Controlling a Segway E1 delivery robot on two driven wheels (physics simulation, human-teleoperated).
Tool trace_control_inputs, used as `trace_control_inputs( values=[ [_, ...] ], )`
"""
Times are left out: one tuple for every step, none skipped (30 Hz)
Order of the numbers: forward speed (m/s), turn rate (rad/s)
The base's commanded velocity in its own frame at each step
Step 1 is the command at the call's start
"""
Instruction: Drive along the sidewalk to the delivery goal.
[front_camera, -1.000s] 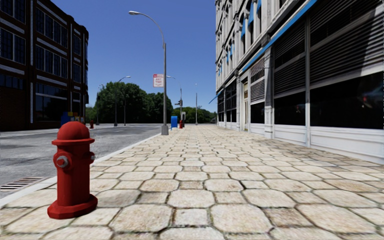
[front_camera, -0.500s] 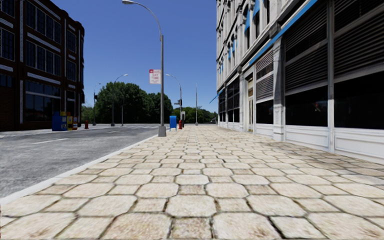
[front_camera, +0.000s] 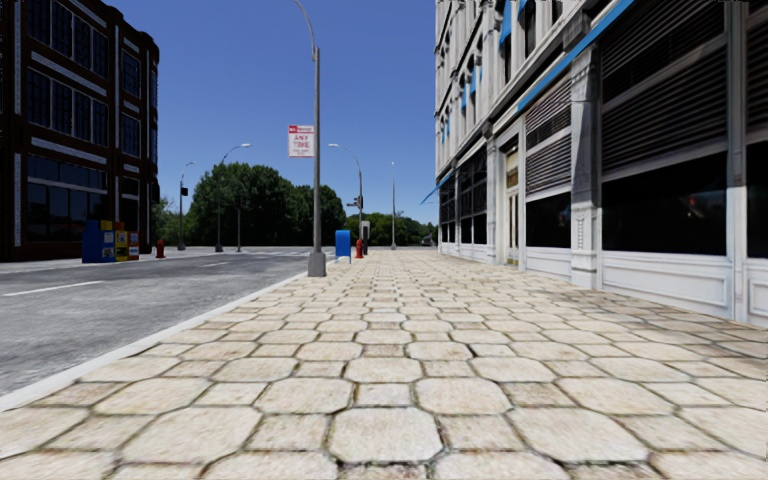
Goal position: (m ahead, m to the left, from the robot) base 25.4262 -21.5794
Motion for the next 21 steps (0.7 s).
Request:
trace_control_inputs(
  values=[
    [2.00, 0.00],
    [2.00, 0.00],
    [2.00, 0.00],
    [2.00, 0.00],
    [2.00, 0.00],
    [2.00, 0.00],
    [2.00, 0.00],
    [2.00, 0.00],
    [2.00, 0.00],
    [2.00, 0.00],
    [2.00, 0.00],
    [2.00, 0.00],
    [2.00, 0.00],
    [2.00, 0.00],
    [2.00, 0.00],
    [2.00, 0.00],
    [2.00, 0.00],
    [2.00, 0.00],
    [2.00, 0.00],
    [2.00, 0.00],
    [2.00, 0.00]
  ],
)
